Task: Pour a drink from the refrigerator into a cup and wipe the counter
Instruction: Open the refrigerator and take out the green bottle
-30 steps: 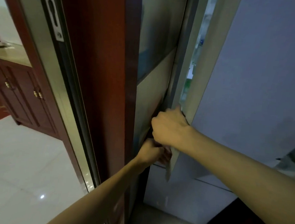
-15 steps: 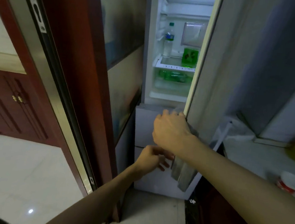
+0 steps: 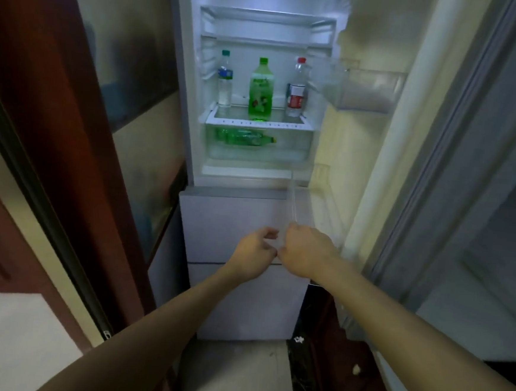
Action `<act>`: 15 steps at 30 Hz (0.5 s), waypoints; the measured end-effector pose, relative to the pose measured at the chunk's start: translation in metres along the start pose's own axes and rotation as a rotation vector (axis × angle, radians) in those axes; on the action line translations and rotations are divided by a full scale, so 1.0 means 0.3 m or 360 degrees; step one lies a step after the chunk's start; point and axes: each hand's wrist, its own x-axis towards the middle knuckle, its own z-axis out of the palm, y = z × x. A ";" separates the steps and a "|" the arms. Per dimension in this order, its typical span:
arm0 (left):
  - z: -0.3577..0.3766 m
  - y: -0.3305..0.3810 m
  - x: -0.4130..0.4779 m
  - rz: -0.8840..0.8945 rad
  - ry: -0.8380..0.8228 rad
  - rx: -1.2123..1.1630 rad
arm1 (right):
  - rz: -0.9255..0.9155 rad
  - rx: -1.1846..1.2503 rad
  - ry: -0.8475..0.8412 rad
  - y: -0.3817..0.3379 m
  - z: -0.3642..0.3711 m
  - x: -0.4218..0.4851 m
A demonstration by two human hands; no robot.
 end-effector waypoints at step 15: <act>0.207 0.108 0.099 0.0343 -0.0312 0.0398 | 0.0155 -0.0089 0.0334 0.233 0.054 -0.057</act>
